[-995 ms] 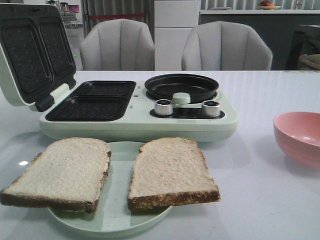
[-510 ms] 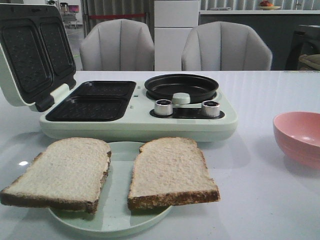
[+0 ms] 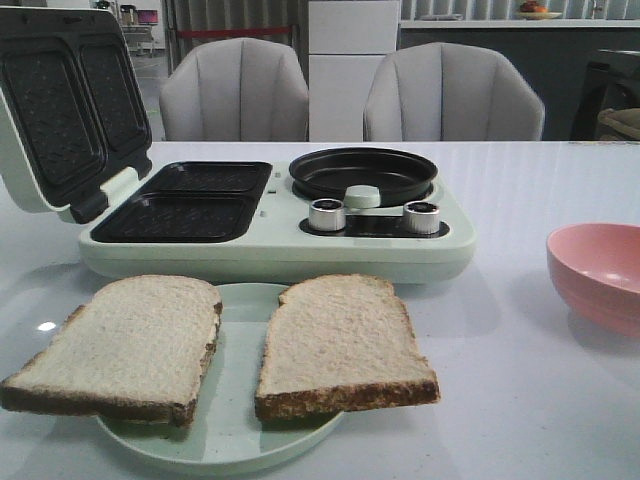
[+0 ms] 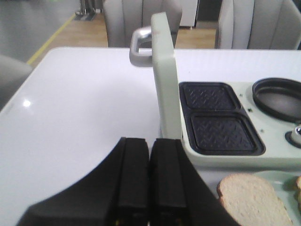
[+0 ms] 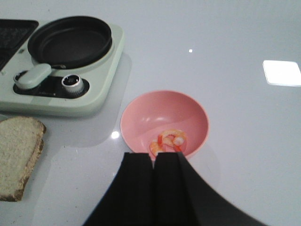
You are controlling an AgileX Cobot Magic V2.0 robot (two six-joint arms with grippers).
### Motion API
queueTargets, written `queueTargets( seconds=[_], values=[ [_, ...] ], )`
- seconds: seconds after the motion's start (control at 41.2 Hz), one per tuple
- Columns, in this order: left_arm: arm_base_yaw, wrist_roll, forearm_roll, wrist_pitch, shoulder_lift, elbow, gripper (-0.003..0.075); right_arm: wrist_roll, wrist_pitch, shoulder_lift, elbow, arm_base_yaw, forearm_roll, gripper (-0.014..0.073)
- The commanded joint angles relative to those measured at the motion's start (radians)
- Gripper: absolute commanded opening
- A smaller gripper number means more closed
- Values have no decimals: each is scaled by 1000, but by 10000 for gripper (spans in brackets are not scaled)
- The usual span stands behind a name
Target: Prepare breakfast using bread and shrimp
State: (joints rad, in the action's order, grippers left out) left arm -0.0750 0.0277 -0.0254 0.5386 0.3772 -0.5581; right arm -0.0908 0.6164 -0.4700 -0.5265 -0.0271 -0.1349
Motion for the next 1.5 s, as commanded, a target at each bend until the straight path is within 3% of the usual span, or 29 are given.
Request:
queueTargets(
  seconds=[0.0,0.194,0.267,0.364,0.437,0.534,0.752,0.922,1.116,1.213,1.48],
  values=[
    [-1,1,-13,-77,32,1,101,-5,-56,-36,-27,1,-2,47],
    [-1,1,-19,-61,66,28,102,-5,-30,-56,-27,1,-2,53],
    [-1,1,-19,-56,77,28,136,-5,-29,-56,-27,1,-2,111],
    [-1,1,-19,-56,89,28,291,-5,-30,-56,-27,1,-2,286],
    [-1,1,-19,-56,99,28,468,-5,-33,-56,-27,1,-2,422],
    [-1,-1,-19,-56,117,28,603,-5,-32,-56,-27,1,-2,503],
    [-57,-125,-42,-63,179,28,570,-5,-32,-56,-27,1,-2,507],
    [-262,-257,-23,-65,245,28,547,-5,-32,-56,-27,1,-2,507],
    [-541,-252,175,-10,359,34,538,-5,-32,-56,-27,1,-2,507],
    [-660,-187,285,-14,428,60,529,-5,-32,-56,-27,1,-2,507],
    [-894,285,815,60,651,77,529,-5,-32,-56,-27,1,-2,507]
  ],
)
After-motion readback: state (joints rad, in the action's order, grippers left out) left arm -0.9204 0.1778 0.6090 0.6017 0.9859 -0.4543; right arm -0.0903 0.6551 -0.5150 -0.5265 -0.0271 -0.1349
